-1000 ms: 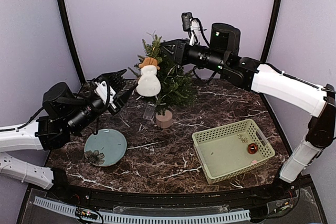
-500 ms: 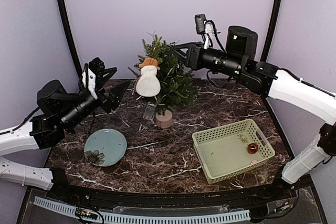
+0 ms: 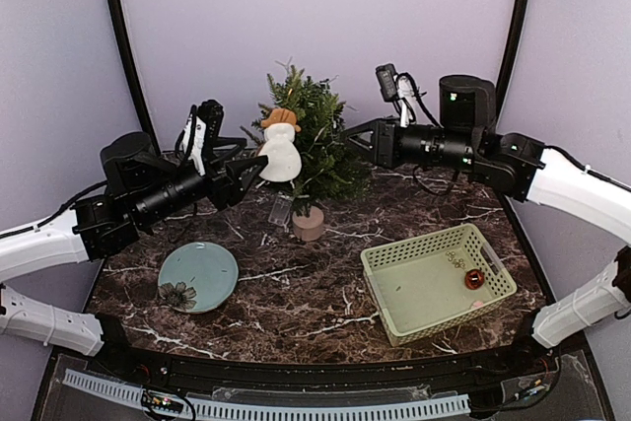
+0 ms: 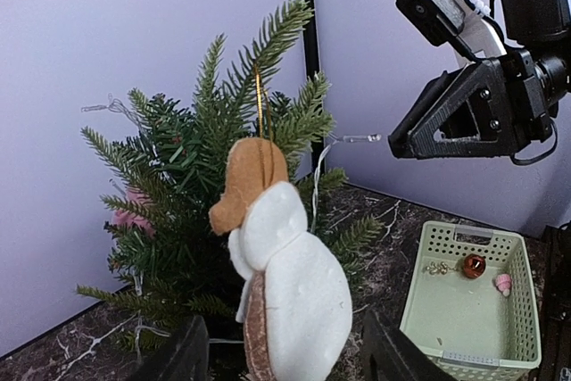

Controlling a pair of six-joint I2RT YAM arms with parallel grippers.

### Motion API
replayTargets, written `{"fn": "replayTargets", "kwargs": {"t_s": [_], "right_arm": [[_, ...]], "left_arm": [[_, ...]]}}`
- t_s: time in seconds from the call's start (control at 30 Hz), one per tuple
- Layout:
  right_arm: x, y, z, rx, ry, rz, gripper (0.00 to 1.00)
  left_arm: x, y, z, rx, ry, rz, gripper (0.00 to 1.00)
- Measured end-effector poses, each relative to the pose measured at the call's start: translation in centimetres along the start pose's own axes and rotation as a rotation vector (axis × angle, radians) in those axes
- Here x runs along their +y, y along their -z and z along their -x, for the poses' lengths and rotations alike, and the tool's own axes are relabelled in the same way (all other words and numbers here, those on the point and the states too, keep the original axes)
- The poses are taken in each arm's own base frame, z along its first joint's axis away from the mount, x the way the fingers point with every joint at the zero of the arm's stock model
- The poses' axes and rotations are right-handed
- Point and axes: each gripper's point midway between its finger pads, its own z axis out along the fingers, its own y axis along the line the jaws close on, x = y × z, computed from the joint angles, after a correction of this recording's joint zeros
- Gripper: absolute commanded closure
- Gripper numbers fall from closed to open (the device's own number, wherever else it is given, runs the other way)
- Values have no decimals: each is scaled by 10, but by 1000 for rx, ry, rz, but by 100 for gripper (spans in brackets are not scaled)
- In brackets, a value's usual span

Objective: Decorate the small christmas tree

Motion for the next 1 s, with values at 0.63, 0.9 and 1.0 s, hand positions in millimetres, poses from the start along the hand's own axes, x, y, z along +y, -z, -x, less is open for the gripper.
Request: {"fn": "replayTargets", "kwargs": {"t_s": [0.63,0.9,1.0], "right_arm": [[12,-43,-13,58,-46,102,88],[29,-69,-16,73,-44,147,91],[33,-78,-19,84,-43,153,91]], "left_arm": [[-4,-13,-26,39,146,-11,77],[-17,-6,-10,-15,130,-96,93],[-22,-5,-10,-16,119,-127,95]]}}
